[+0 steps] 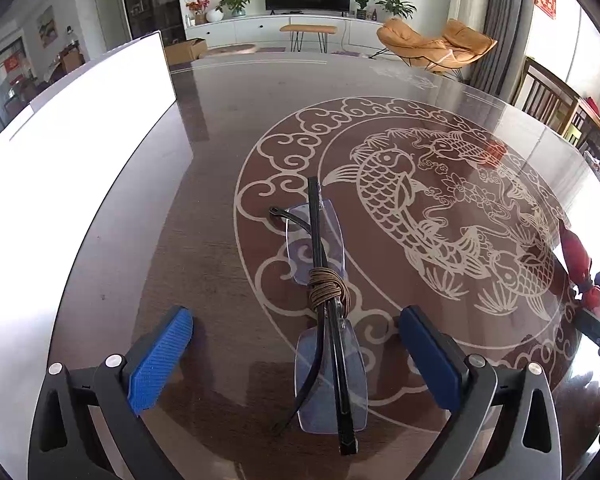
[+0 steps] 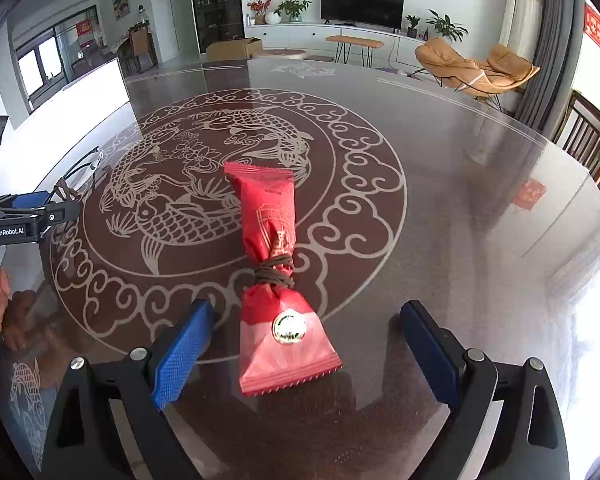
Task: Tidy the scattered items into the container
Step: 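Grasp the red snack packet with the right tool while the left tool holds the glasses, then carry the glasses and red packet over the white container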
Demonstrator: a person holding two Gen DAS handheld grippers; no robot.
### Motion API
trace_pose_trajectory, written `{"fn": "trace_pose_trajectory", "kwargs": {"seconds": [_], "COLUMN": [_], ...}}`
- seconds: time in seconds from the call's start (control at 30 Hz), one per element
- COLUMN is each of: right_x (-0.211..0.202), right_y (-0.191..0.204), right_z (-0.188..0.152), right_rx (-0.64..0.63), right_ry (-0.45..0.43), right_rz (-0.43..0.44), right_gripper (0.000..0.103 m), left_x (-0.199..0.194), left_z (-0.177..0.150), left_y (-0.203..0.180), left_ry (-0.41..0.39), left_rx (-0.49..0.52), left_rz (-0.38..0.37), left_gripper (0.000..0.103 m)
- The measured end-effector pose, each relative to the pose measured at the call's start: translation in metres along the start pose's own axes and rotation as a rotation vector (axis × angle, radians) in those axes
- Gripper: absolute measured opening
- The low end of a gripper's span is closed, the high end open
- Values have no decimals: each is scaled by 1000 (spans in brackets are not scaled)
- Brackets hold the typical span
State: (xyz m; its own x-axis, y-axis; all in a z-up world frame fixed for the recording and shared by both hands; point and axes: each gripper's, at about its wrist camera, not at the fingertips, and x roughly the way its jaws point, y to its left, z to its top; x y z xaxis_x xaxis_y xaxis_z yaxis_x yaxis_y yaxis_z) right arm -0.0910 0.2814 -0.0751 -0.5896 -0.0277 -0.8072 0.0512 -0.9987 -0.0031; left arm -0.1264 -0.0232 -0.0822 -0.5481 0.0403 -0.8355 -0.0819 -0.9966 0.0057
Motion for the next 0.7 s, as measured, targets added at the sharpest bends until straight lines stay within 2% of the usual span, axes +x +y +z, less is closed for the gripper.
{"fn": "trace_pose_trajectory", "kwargs": {"seconds": [0.07,0.1,0.13,0.17,0.2,0.23,0.27,0.3,0.37,0.53,0.7], "right_x": [5,5,4,2,-1,-3,-4,-6,-12,-44,-44], "right_y": [1,2,4,5,6,5,4,0,-5,-7,20], "right_z": [8,10,10,10,9,8,6,4,0,-4,-11], "right_rx": [-15,-21,-25,-28,-30,-21,1,26,75,139,113], "right_ry": [1,-2,-9,-22,-39,-48,-49,-53,-54,-95,-52], "right_rz": [12,17,26,38,32,25,34,49,82,202,248], "right_gripper": [96,95,90,80,41,25,25,24,24,24,24], "left_x": [-1,-1,1,1,-1,-4,-5,-6,-13,-43,-62], "left_z": [-1,0,2,5,8,12,17,19,19,0,-32], "left_y": [-5,-10,-14,-13,-14,-14,-14,-12,-9,-4,-8], "left_ry": [-3,-11,-15,-17,-28,-36,-24,-12,-18,-44,-33], "left_rx": [1,38,67,72,78,90,99,97,95,86,76], "left_rz": [-4,-29,-42,-49,-53,-61,-71,-95,-107,-155,-194], "left_gripper": [103,103,103,95,82,46,22,22,11,11,11]}}
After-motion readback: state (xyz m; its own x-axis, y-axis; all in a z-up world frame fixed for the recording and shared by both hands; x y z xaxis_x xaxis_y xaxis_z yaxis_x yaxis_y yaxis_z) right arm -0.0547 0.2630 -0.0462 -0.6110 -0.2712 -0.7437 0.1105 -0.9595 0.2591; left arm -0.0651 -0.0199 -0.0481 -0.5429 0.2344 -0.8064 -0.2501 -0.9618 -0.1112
